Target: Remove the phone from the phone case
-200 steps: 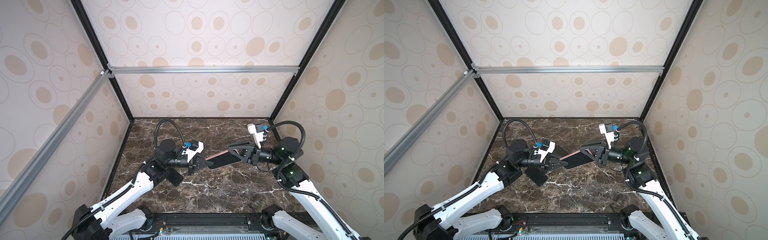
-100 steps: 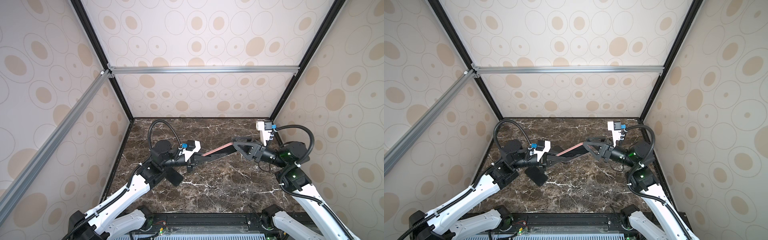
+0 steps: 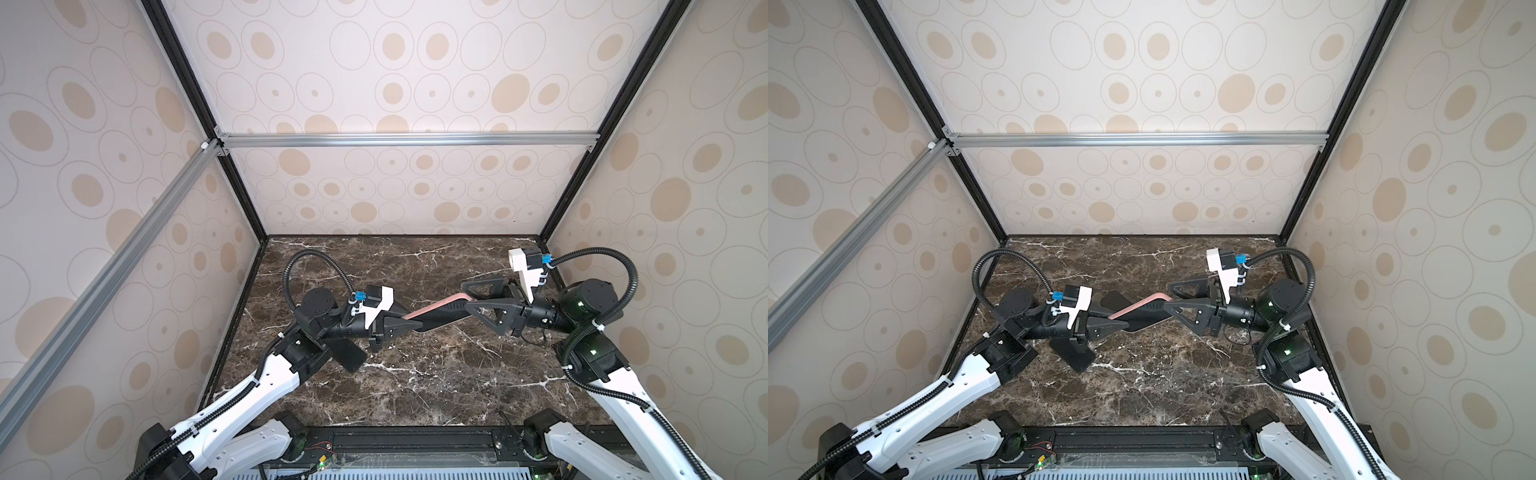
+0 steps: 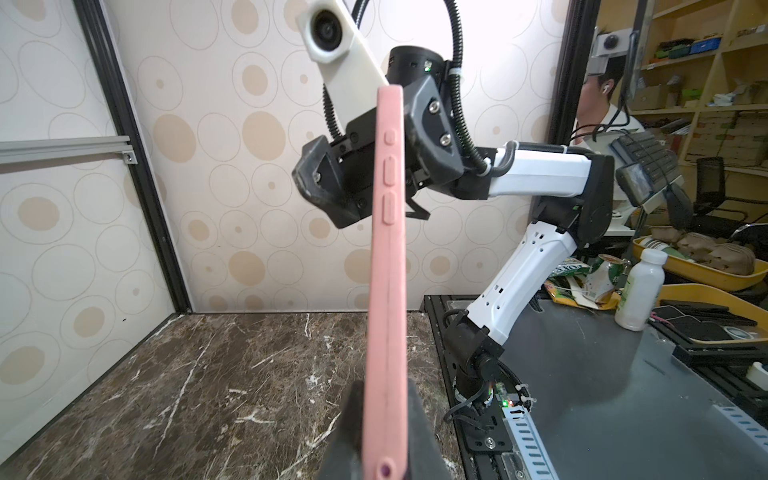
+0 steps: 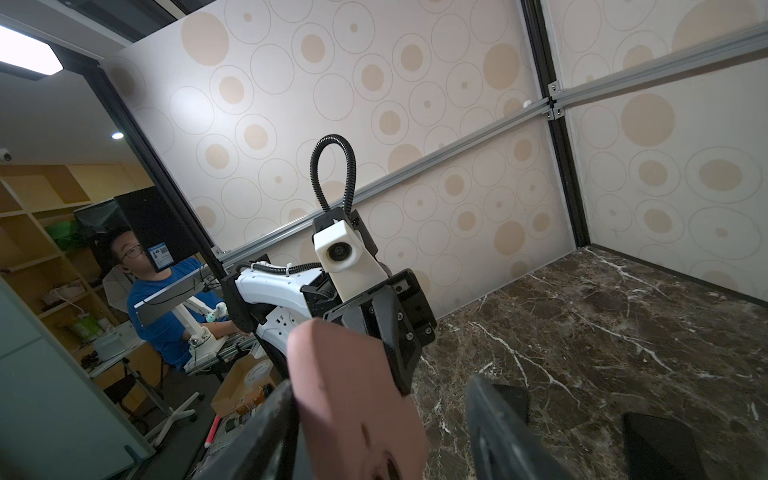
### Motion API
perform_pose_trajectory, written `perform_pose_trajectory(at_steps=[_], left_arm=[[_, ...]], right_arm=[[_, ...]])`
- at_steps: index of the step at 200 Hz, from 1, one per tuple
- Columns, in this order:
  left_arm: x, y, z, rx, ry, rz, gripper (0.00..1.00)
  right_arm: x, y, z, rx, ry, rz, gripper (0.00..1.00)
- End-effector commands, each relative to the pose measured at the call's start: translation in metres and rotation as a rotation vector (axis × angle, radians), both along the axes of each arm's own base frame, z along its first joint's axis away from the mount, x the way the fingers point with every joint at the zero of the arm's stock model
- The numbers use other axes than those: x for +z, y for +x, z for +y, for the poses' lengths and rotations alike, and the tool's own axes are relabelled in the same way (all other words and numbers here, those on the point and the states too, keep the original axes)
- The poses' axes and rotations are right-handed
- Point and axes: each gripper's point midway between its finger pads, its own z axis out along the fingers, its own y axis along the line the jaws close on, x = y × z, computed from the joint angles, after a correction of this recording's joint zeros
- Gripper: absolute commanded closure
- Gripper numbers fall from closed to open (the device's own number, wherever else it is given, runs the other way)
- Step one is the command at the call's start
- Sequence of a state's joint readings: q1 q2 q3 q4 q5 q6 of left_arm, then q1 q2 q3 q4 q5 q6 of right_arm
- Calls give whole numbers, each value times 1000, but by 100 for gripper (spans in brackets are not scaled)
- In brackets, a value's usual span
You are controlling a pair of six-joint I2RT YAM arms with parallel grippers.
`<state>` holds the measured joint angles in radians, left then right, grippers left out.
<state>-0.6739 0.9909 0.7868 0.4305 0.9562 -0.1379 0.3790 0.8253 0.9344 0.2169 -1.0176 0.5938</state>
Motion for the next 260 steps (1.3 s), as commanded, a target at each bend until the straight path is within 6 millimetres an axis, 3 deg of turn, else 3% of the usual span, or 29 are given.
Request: perform_pose_trajectory(at_steps=[1,139,181,229,260], left_arm=[[20,-6,2,-27,-52,-69,100],[15,-4,0,-28,-37,-57,100],[13,-5,0,-32,-36,-55,100],[17,-5,1,-29,-44,-59,100],[17,-6,1,-29,-44,-61,100]], right_arm=[[12,-9,2,48,6,-45,38],[14,-7,23,91,33,-4,55],[19,-10,23,88,43,-14,47],[12,-9,25,89,28,9,52],[10,-1,25,44,24,56,61]])
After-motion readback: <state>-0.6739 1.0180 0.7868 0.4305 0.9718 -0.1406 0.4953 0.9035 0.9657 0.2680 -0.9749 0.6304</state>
